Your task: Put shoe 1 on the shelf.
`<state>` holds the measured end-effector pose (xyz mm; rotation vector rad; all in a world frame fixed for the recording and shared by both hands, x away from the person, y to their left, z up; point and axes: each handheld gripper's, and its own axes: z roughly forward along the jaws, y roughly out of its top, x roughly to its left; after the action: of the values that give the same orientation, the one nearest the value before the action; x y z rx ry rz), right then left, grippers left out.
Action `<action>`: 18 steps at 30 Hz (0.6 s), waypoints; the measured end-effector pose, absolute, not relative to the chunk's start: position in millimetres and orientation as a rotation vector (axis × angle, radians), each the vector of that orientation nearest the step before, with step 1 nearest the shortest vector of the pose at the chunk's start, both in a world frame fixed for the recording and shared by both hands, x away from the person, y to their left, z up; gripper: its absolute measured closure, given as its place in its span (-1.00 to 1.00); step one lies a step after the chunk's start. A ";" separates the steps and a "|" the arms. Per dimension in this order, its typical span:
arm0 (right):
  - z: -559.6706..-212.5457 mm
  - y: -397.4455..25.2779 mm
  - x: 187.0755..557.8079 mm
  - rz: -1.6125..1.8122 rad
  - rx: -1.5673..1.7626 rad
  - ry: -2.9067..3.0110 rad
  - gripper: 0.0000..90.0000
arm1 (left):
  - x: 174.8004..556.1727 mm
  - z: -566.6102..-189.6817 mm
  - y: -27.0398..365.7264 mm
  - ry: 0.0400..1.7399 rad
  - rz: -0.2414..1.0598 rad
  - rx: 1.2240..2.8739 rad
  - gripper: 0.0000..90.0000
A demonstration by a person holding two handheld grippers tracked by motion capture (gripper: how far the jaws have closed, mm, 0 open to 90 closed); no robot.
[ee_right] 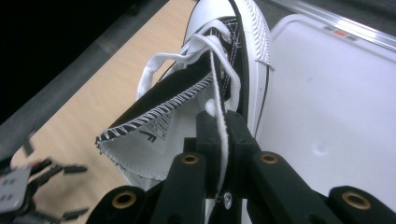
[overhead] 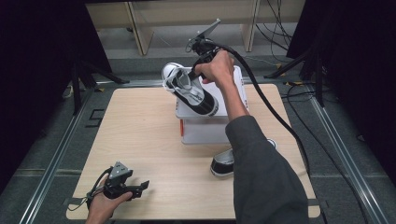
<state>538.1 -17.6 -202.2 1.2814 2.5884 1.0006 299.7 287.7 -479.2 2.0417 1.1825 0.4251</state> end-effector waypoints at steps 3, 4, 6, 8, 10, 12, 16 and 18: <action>-201.6 -26.7 553.5 1.012 1.381 2.518 0.94 | 299.2 -477.2 288.9 1.164 0.412 2.059 -0.59; -201.6 -29.0 556.2 1.019 1.406 2.499 0.94 | 299.5 -478.6 286.6 1.171 0.413 2.028 -0.59; -201.2 -31.2 558.9 1.016 1.425 2.478 0.94 | 299.4 -478.4 287.9 1.160 0.418 2.045 -0.59; -201.1 -34.7 563.5 1.019 1.470 2.444 0.93 | 298.7 -478.0 286.1 1.162 0.408 2.020 -0.59; -203.5 -40.1 569.6 1.026 1.514 2.393 0.93 | 298.2 -477.3 286.5 1.168 0.410 2.006 -0.59; -204.9 -42.0 571.8 1.033 1.516 2.380 0.93 | 297.8 -477.2 286.3 1.174 0.410 2.004 -0.59; -215.8 -49.5 580.0 1.108 1.599 2.287 0.94 | 299.1 -477.3 287.3 1.160 0.412 2.036 -0.59; -218.3 -51.7 580.9 1.118 1.628 2.278 0.93 | 298.4 -477.4 286.2 1.165 0.409 2.024 -0.59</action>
<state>580.9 -51.7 -218.3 1.6278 2.2783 1.1184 298.4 286.2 -477.4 2.0237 1.1647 0.4086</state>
